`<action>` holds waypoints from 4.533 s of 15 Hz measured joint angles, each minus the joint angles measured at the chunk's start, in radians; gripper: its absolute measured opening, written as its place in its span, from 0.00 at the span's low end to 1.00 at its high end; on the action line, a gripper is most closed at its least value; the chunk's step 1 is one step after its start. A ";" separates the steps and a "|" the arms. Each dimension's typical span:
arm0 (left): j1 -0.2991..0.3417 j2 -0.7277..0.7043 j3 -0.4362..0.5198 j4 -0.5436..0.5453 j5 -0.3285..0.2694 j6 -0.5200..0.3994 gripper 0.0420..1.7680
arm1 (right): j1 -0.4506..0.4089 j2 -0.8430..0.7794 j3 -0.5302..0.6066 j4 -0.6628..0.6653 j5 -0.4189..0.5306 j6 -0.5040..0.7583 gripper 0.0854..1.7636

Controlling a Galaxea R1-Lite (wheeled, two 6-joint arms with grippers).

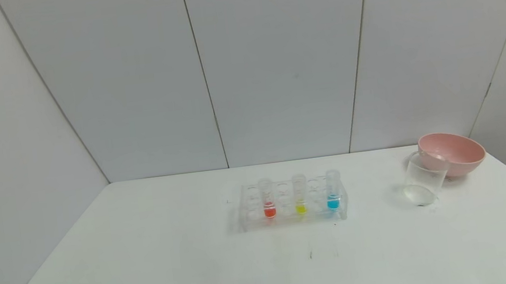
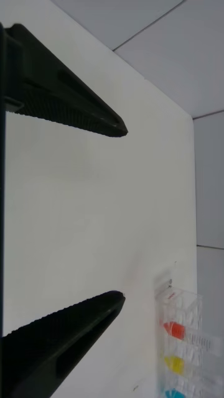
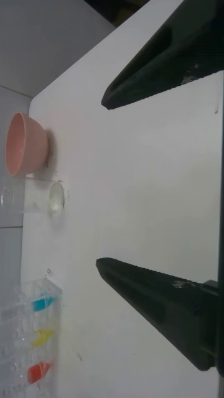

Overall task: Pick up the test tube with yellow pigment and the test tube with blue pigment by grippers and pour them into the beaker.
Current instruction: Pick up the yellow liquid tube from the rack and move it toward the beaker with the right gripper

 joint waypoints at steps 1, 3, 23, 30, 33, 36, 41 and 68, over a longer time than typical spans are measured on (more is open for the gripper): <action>0.000 0.000 0.000 0.000 0.000 0.000 1.00 | 0.000 0.000 0.000 0.000 0.000 0.000 0.97; 0.000 0.000 0.000 0.000 0.000 0.000 1.00 | 0.000 0.000 0.000 0.000 0.000 0.000 0.97; 0.000 0.000 0.000 0.000 0.000 0.000 1.00 | 0.000 0.009 -0.049 0.011 0.000 0.001 0.97; 0.000 0.000 0.000 0.000 0.000 0.000 1.00 | 0.004 0.274 -0.256 -0.062 0.007 0.011 0.97; 0.000 0.000 0.000 0.000 0.000 0.000 1.00 | 0.006 0.488 -0.272 -0.232 0.009 0.030 0.97; 0.000 0.000 0.000 0.000 0.000 0.000 1.00 | 0.007 0.731 -0.283 -0.460 0.010 0.043 0.97; 0.000 0.000 0.000 0.000 0.000 0.000 1.00 | 0.069 1.079 -0.308 -0.640 -0.016 0.045 0.97; 0.000 0.000 0.000 0.000 0.000 0.000 1.00 | 1.069 1.918 -0.512 -1.146 -0.791 0.282 0.97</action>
